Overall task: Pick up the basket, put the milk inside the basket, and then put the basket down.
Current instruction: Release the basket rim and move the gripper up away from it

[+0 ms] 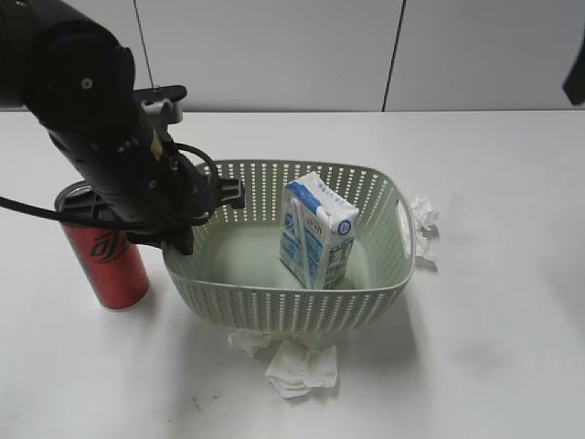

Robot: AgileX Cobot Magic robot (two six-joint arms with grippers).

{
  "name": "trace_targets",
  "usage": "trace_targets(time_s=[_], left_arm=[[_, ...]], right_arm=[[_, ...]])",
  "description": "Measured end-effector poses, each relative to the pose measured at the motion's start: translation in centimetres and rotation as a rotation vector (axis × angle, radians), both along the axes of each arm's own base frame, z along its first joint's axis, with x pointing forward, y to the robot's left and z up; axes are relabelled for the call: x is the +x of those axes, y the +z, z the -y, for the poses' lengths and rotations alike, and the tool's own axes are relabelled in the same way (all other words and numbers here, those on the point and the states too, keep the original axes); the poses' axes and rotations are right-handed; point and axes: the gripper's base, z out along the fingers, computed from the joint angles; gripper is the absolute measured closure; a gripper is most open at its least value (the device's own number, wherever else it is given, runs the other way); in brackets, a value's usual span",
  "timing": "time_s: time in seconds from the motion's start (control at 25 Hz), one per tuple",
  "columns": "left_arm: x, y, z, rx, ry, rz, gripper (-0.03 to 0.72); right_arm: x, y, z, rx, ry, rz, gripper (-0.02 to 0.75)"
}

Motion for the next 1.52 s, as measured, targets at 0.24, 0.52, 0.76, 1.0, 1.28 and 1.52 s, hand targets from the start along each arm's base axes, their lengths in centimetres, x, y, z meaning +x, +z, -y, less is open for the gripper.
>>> trace_targets(time_s=[0.24,0.52,0.76,1.0,1.28,1.52], left_arm=[[0.2,0.1,0.1,-0.015,0.0,0.018,0.678],[0.2,0.1,0.3,-0.033,0.006,0.022,0.678],[0.2,0.1,0.3,-0.036,0.007,0.023,0.678],[0.2,0.1,0.3,-0.039,0.008,0.024,0.678],[0.2,0.1,0.3,-0.04,0.009,0.024,0.678],[0.3,0.2,0.4,-0.045,0.009,0.03,0.678]], right_arm=[[-8.2,-1.2,0.9,0.012,-0.006,-0.016,0.143],[-17.3,-3.8,0.9,0.063,-0.02,0.124,0.144],[-22.7,-5.5,1.1,0.078,-0.03,0.256,0.146],[-25.8,-7.0,1.2,0.087,-0.029,0.363,0.146],[-28.7,-6.3,1.3,0.098,-0.024,0.557,0.146],[-31.2,-6.1,1.4,0.107,-0.018,0.726,0.146]])
